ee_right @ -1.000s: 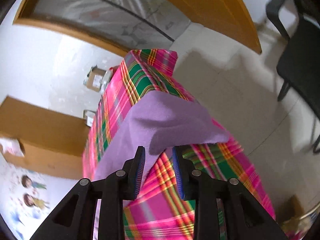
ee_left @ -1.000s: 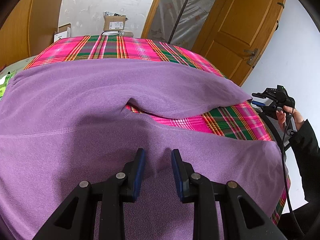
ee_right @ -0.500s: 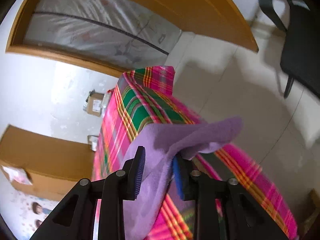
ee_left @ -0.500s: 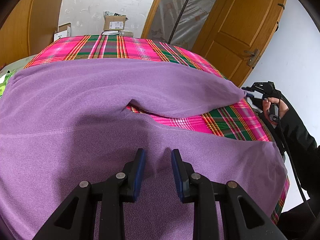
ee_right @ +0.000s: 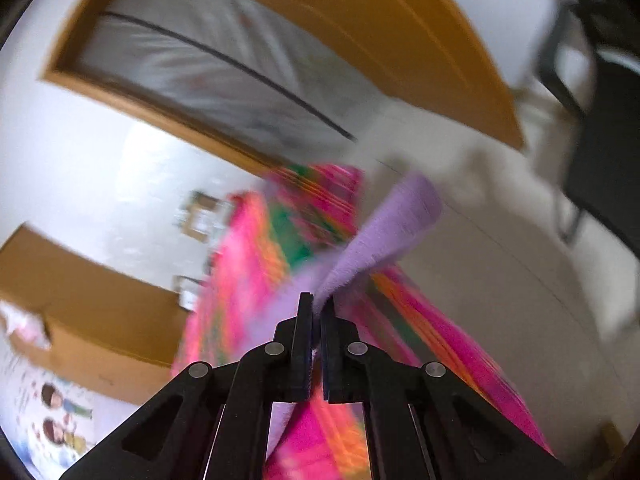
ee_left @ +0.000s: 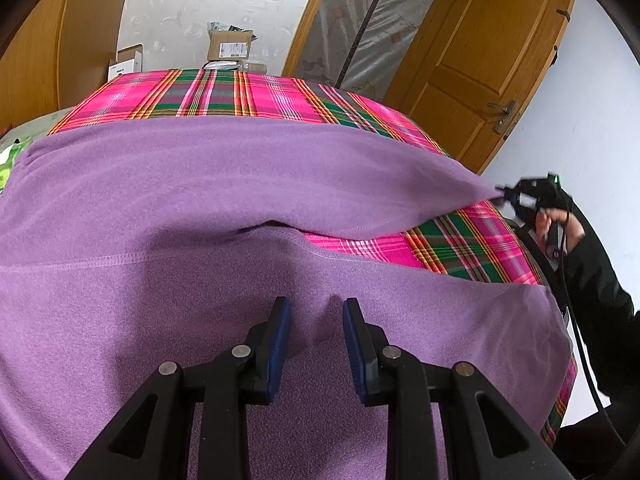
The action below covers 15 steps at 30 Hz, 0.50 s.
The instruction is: Fold clothes
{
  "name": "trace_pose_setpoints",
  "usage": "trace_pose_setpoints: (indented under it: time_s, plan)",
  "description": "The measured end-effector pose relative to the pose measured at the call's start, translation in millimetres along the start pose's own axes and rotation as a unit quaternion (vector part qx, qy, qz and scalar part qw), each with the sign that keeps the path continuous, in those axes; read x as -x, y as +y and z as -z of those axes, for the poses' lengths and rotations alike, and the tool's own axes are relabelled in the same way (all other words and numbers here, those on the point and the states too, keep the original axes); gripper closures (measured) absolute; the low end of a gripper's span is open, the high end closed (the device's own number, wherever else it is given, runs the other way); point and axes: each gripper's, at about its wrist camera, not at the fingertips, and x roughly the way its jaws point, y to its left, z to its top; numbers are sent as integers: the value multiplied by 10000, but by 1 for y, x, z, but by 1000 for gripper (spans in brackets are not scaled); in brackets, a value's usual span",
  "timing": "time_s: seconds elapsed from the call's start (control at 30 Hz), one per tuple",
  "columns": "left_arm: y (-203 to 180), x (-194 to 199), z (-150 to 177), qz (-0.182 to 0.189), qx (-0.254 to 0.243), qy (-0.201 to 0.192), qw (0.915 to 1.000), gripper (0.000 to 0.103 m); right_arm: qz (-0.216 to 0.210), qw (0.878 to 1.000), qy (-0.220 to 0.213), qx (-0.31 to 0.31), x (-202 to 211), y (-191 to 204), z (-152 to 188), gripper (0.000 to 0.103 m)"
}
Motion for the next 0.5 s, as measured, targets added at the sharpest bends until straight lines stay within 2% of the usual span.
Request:
trace_pose_setpoints:
  time_s: [0.13,0.27,0.4,0.5]
  plan:
    - [1,0,0,2,-3,1,10000,75,58,9992,17,-407,3,-24,1,90]
    - [1,0,0,2,-6,-1,10000,75,140,9968,-168,-768,11,-38,-3,71]
    - [0,0,0,-18,-31,2,10000,75,99,9973,-181,-702,23,-35,-2,70]
    - [-10,3,-5,-25,-161,-20,9999,75,-72,9997,-190,-157,30,-12,10,70]
